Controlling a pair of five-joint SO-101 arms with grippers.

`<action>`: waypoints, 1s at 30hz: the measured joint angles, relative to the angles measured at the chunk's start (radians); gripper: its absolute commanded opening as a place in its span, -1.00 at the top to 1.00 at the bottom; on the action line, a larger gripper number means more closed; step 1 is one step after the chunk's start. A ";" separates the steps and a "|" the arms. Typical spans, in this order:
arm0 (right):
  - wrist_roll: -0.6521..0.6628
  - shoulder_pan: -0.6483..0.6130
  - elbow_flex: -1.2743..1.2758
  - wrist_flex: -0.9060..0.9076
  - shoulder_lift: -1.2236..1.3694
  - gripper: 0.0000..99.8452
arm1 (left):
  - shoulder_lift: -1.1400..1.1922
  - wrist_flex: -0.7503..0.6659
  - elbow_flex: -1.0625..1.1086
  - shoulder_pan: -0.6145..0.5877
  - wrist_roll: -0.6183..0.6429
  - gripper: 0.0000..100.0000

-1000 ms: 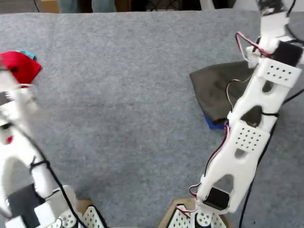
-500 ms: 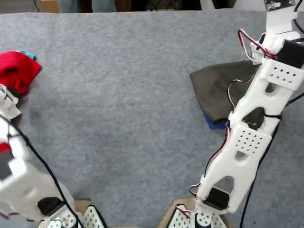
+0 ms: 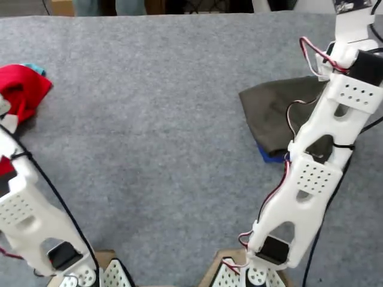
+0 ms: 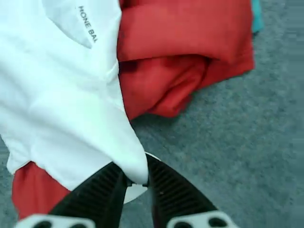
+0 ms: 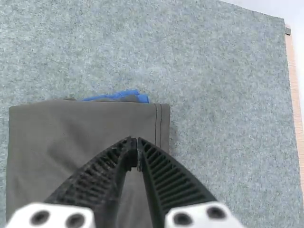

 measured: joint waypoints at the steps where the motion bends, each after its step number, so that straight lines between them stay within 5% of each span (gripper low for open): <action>1: 0.000 0.000 0.000 0.000 0.000 0.97 | 0.000 0.044 -0.052 0.026 0.000 0.94; 9: 0.000 0.061 0.000 0.000 0.000 0.97 | -0.129 0.146 -0.239 0.316 0.003 0.94; 17: 0.000 0.155 0.000 0.000 0.000 0.97 | -0.276 0.149 -0.242 0.738 0.005 0.94; 30: 0.000 0.094 0.021 0.000 -0.180 0.96 | -0.288 0.149 -0.127 1.208 -0.061 0.89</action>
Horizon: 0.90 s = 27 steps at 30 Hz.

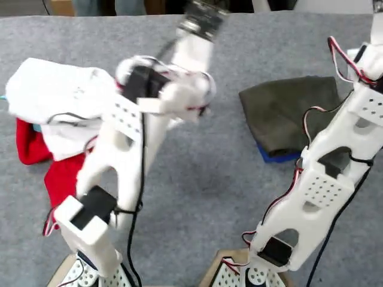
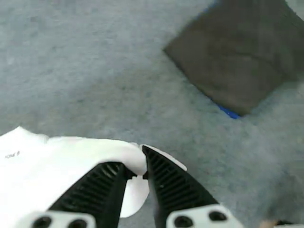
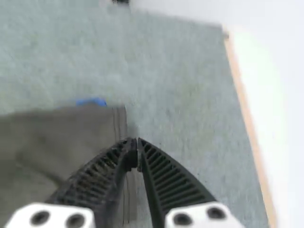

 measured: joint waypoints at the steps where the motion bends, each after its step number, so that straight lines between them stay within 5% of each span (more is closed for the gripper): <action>1: 0.000 -0.008 0.028 0.000 -0.028 0.96 | 0.000 0.000 0.006 0.031 -0.003 0.82; 6: -0.023 -0.044 0.290 0.000 -0.175 0.96 | -0.002 0.000 0.041 0.121 0.023 0.35; 14: -0.040 -0.141 0.802 0.000 -0.520 0.75 | -0.003 0.000 0.129 0.032 0.282 0.48; 20: -0.060 -0.350 1.186 0.000 -0.712 0.68 | -0.114 0.000 0.308 -0.307 0.285 0.48; 27: -0.270 -0.698 1.539 -0.014 -0.713 0.69 | -0.230 -0.006 0.741 -0.804 0.106 0.49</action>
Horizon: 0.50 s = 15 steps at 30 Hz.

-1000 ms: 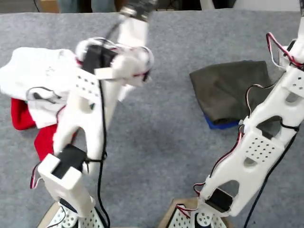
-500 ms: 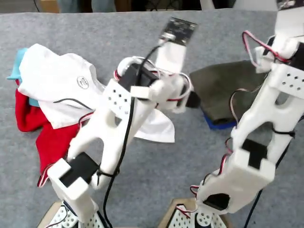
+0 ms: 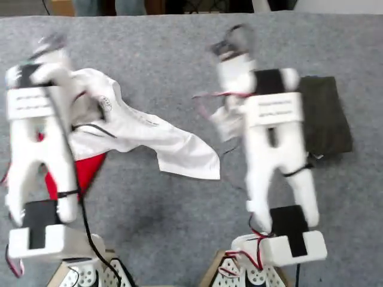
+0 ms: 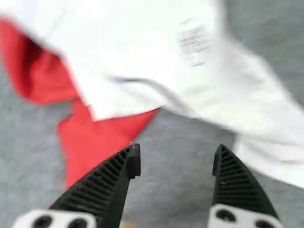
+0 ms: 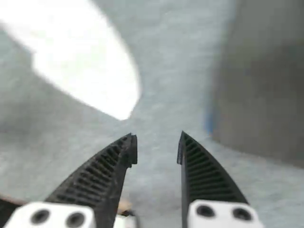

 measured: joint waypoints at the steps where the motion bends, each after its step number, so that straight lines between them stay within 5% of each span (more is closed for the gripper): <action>1: -0.038 -0.037 0.025 -0.003 0.012 0.69 | -0.012 0.003 0.066 -0.051 -0.037 0.49; 7: -0.230 -0.094 0.137 -0.011 0.127 0.70 | -0.072 -0.123 0.493 -0.213 -0.137 0.49; 15: -0.427 -0.094 0.161 -0.135 0.285 0.70 | -0.146 -0.367 0.862 -0.245 -0.144 0.49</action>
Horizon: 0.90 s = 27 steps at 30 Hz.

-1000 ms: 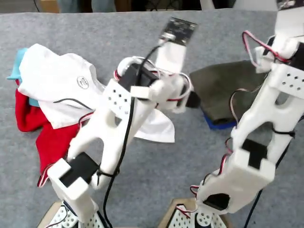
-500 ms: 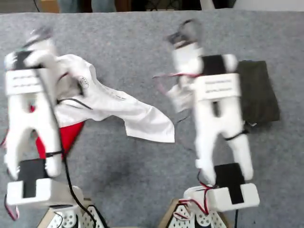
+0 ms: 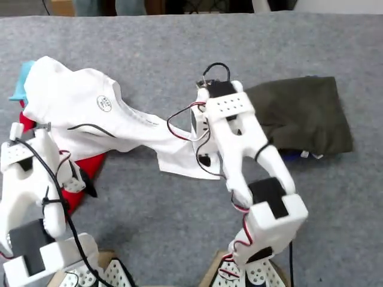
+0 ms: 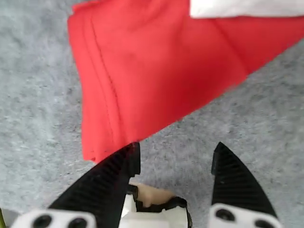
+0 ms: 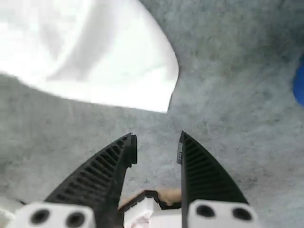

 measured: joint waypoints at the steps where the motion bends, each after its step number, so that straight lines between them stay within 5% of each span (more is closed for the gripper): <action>1: -0.009 0.000 0.006 -0.018 0.020 0.70 | -0.003 -0.014 0.005 0.000 0.000 0.49; 5: -0.034 0.000 0.032 -0.063 0.112 0.70 | -0.003 -0.060 0.011 0.000 0.021 0.48; 12: -0.037 0.003 0.037 -0.199 0.233 0.93 | -0.003 -0.110 -0.018 -0.058 0.265 0.48; 27: -0.008 0.005 0.046 -0.180 0.189 0.97 | -0.003 -0.206 -0.058 -0.063 0.226 0.48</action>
